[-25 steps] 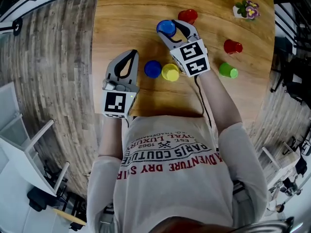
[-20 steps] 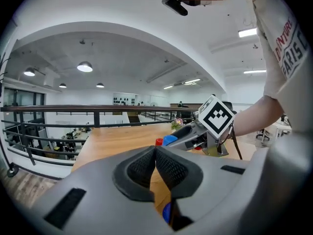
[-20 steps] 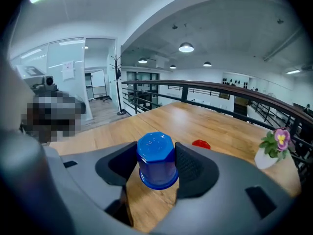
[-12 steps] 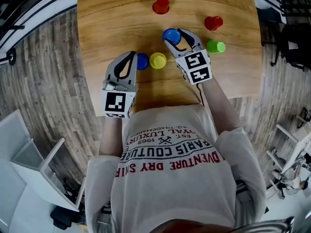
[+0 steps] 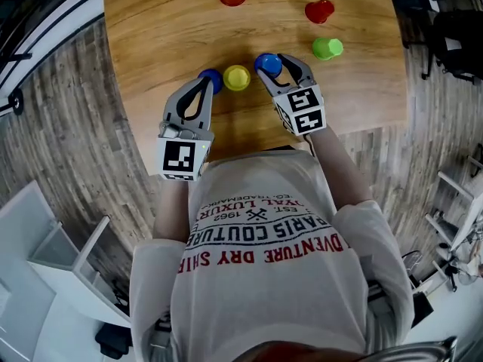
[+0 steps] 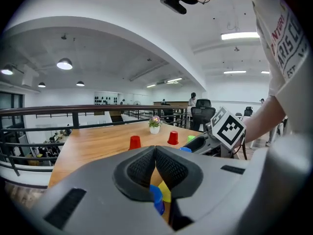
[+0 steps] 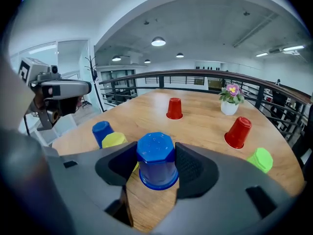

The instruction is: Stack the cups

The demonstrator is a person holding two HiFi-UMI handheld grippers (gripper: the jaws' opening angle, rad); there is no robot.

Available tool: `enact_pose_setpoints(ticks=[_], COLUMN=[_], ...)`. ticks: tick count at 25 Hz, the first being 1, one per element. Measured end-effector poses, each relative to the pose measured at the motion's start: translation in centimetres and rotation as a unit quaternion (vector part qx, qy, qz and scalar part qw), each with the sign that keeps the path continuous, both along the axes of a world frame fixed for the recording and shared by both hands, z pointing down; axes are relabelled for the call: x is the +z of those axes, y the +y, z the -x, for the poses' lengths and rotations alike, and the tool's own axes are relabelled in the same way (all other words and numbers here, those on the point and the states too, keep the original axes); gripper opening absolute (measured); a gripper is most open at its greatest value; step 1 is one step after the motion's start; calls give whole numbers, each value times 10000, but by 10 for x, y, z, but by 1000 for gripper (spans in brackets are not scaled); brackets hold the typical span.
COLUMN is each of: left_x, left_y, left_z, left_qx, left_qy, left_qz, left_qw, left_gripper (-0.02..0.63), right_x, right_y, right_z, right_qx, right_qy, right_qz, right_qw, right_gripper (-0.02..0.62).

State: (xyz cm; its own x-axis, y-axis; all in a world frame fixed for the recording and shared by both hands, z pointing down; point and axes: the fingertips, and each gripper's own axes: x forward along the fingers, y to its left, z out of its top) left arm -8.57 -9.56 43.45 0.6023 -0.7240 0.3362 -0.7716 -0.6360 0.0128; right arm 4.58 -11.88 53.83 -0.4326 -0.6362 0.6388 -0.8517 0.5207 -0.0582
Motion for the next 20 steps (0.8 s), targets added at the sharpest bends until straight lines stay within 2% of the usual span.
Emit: enact_pose_setpoints(ticks=[16, 20], left_x=[7, 2], left_y=[27, 31], left_z=[2, 1], left_qx=[69, 126], left_qy=[-93, -26], left_qz=[73, -5], left_qw=[9999, 9999], left_gripper=[17, 17], right_x=[29, 18], right_y=[19, 19], right_z=[8, 5], right_qx=[154, 366], right_qy=[-246, -421], right_qz=[325, 179], right_qw=[9990, 9983], right_gripper=[253, 293])
